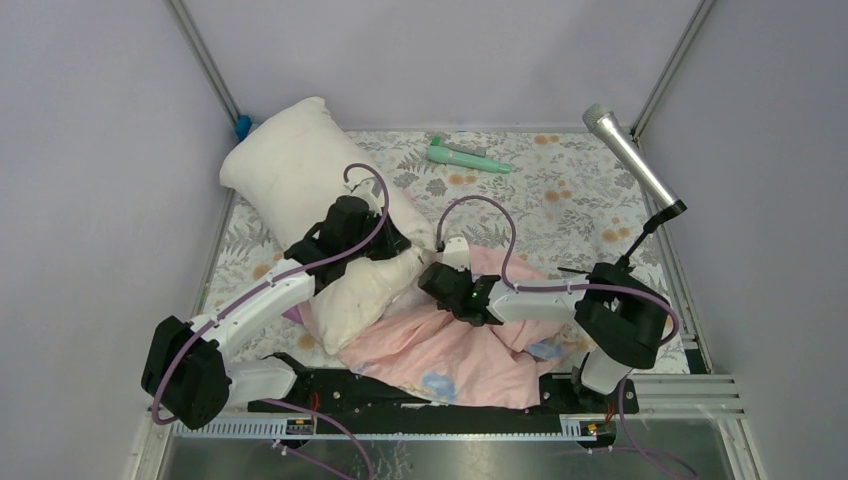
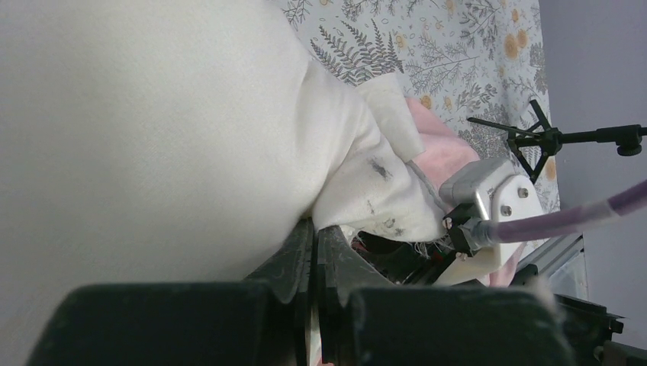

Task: Put the pillow into the pillowcase

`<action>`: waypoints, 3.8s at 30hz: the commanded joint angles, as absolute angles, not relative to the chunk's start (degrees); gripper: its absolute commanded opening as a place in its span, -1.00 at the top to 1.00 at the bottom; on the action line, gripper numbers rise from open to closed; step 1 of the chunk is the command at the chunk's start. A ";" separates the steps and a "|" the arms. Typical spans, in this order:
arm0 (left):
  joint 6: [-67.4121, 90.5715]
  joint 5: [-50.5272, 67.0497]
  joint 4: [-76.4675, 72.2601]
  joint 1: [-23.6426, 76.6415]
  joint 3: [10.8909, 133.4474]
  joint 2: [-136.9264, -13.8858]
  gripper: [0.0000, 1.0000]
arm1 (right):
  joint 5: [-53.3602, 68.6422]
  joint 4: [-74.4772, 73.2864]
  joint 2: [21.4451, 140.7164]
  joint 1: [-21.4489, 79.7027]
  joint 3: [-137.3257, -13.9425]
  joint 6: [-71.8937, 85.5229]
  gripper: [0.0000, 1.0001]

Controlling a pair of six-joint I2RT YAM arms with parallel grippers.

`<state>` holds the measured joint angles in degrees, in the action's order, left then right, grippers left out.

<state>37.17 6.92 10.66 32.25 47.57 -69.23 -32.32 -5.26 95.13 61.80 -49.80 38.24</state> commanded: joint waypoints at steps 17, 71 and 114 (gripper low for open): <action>24.05 15.23 18.31 31.35 52.80 -67.54 1.00 | -28.76 -0.51 75.26 56.21 -47.66 36.78 1.00; 31.71 16.27 19.92 20.74 70.55 -84.38 -0.03 | -12.93 -1.90 82.34 54.35 -63.63 29.67 0.16; 43.33 17.09 21.79 23.38 52.11 -62.72 1.00 | -15.22 -9.99 96.20 68.17 -63.18 39.61 1.00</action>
<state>39.03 7.38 27.53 22.83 45.54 -63.13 -17.54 -11.75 100.03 67.72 -62.35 40.97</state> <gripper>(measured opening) 0.039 0.019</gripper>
